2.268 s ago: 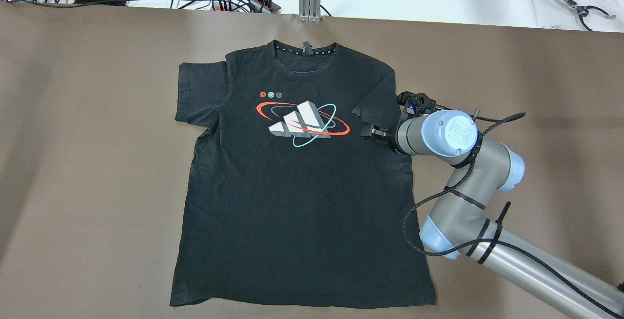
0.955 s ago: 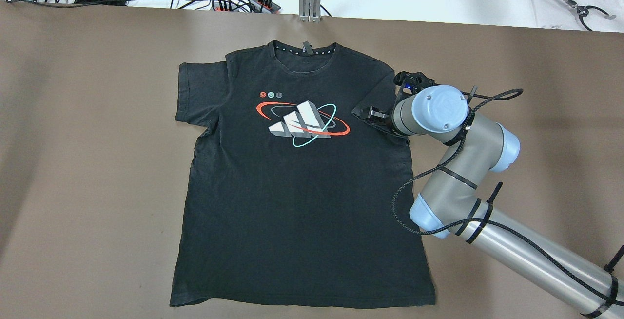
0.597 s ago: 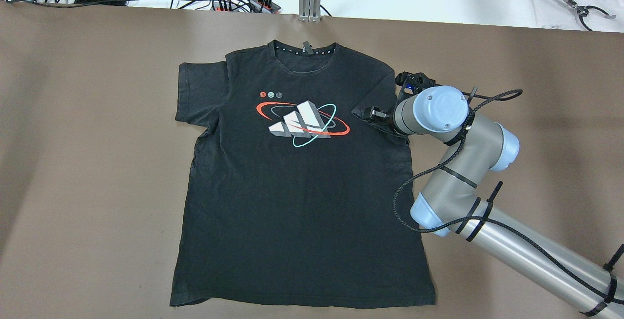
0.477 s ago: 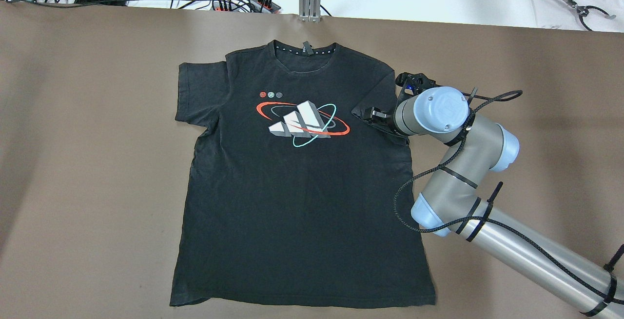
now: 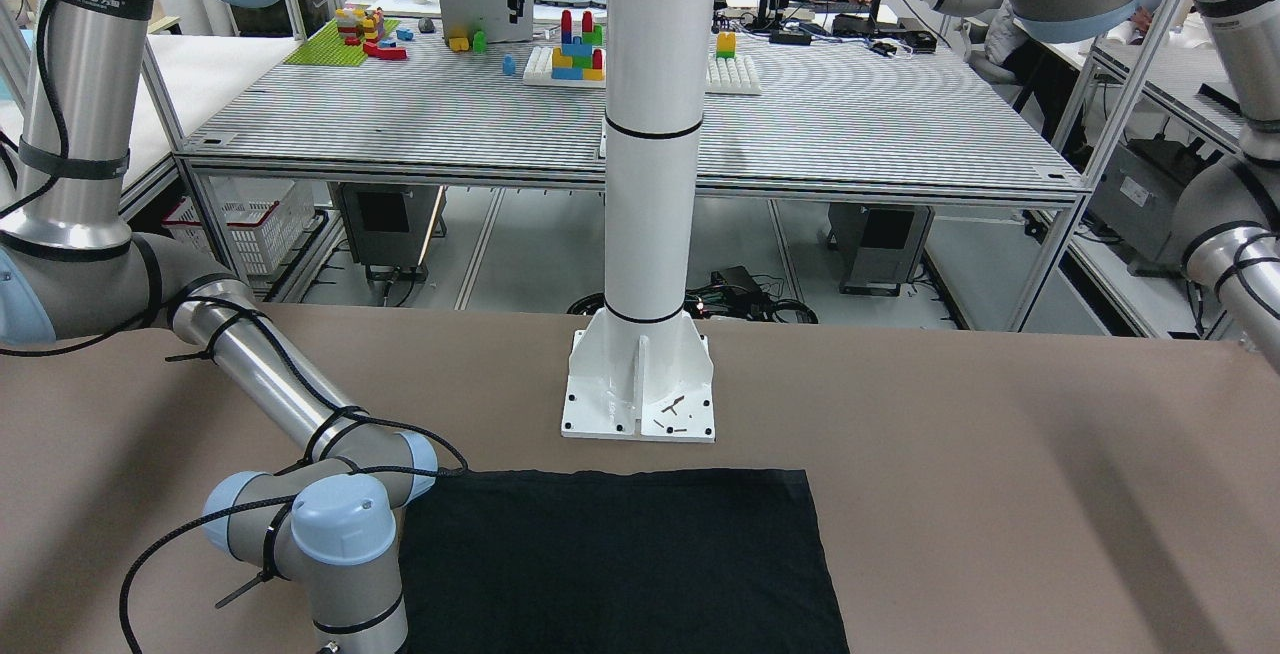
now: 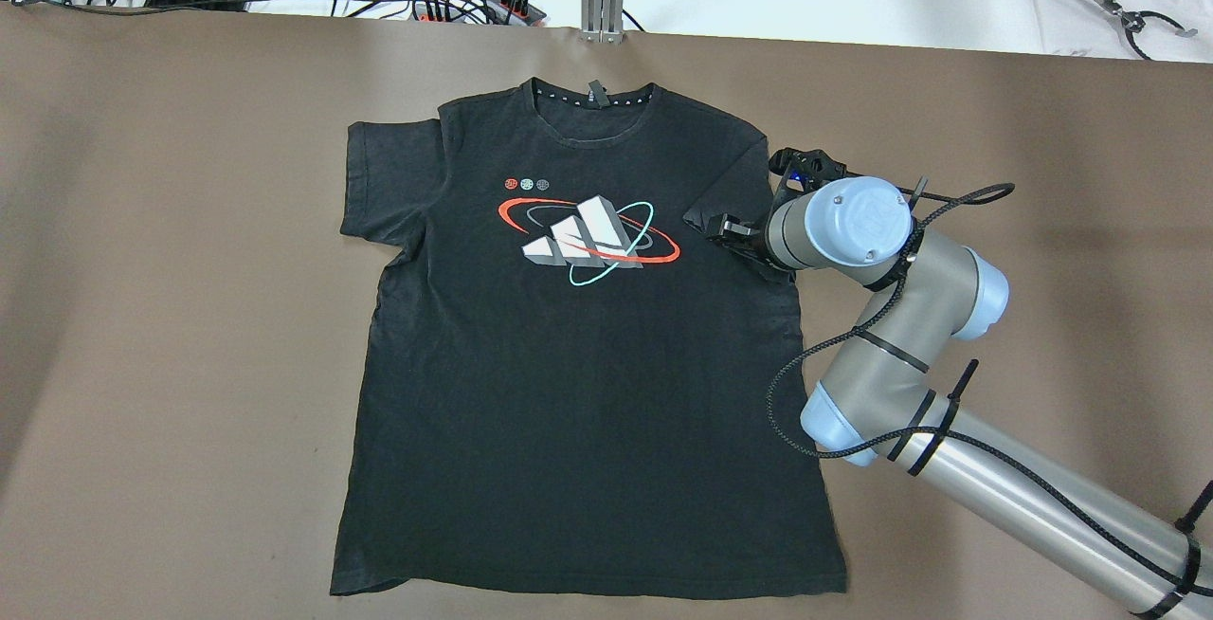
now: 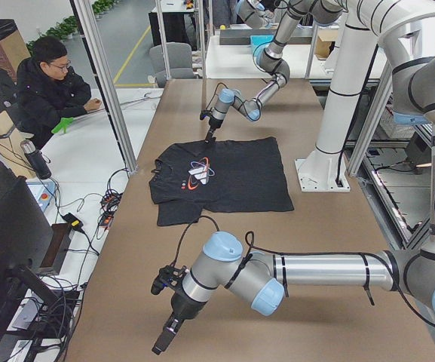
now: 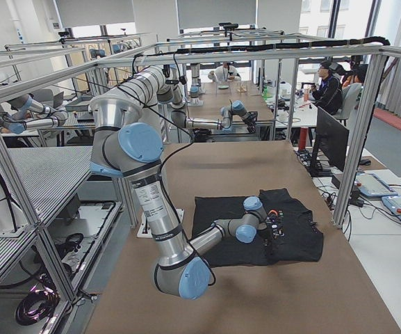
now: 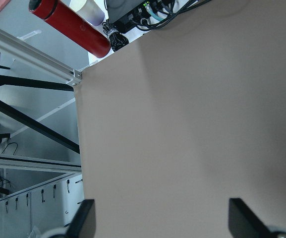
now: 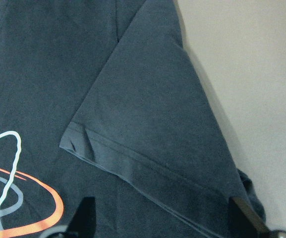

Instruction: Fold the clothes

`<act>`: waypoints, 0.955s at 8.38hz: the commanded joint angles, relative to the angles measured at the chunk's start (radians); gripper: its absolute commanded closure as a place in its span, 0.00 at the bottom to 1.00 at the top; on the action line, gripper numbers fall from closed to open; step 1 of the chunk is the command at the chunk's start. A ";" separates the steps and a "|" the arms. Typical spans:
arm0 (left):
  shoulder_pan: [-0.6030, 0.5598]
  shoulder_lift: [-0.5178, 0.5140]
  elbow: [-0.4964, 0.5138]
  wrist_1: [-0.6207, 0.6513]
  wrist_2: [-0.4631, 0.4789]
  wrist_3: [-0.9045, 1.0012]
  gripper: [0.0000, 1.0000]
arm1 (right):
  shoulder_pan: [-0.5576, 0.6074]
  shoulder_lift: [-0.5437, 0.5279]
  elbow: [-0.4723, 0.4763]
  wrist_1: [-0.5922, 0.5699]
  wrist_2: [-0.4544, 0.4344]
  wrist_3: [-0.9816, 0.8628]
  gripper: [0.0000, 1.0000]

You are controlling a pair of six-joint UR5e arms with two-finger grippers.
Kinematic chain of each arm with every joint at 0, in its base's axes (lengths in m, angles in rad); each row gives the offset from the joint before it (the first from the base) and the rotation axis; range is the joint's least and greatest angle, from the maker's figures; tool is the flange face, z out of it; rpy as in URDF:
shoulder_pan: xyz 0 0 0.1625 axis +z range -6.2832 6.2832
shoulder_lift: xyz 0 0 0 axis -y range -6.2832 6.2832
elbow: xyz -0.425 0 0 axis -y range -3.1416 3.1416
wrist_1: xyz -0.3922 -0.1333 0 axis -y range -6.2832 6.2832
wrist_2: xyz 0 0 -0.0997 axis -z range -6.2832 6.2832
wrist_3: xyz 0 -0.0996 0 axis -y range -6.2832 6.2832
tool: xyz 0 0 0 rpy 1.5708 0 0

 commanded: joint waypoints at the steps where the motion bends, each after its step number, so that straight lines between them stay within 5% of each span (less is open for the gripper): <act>1: 0.001 0.001 0.001 -0.004 0.000 0.000 0.05 | -0.004 -0.007 0.000 0.006 0.000 0.002 0.06; 8: 0.000 0.001 -0.001 -0.005 0.000 0.000 0.05 | -0.016 -0.037 0.000 0.059 0.000 0.008 0.06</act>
